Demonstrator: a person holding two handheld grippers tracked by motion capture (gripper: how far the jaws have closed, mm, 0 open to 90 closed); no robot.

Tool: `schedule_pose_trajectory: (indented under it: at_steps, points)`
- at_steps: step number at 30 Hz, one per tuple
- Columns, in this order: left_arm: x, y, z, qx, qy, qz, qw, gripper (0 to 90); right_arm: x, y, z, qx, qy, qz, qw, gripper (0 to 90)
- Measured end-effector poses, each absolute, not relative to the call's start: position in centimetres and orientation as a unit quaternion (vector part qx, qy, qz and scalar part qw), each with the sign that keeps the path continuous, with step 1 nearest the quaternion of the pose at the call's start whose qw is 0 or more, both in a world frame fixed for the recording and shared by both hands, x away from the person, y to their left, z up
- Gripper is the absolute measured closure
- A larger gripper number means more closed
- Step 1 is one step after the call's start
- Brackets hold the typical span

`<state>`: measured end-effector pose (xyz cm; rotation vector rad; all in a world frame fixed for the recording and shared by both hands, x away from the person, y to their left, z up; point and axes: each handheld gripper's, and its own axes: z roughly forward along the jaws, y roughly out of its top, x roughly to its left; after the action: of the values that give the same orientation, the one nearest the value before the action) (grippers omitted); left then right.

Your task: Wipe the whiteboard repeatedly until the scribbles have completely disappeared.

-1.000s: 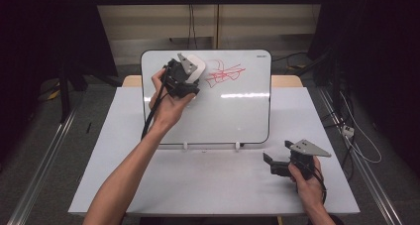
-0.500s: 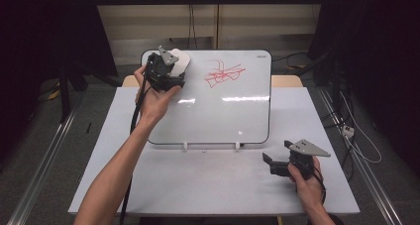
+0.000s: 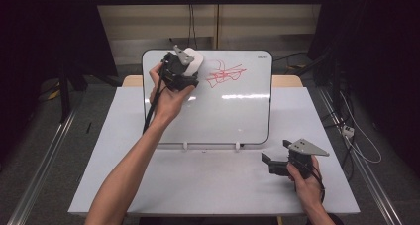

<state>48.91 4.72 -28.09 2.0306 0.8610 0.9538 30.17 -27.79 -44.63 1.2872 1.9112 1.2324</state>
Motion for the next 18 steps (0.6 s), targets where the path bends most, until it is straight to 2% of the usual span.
schedule_pose_trajectory:
  at_steps: [11,18]
  points:
    - [47.7,0.6,-29.4,0.807,0.297,0.37,0.351,30.9,30.0,-27.9,-44.6,0.473,0.706,0.459,0.26,5.9]
    - [47.0,0.7,-29.6,0.82,0.272,0.368,0.344,31.0,30.0,-27.8,-44.6,0.472,0.708,0.458,0.258,5.9]
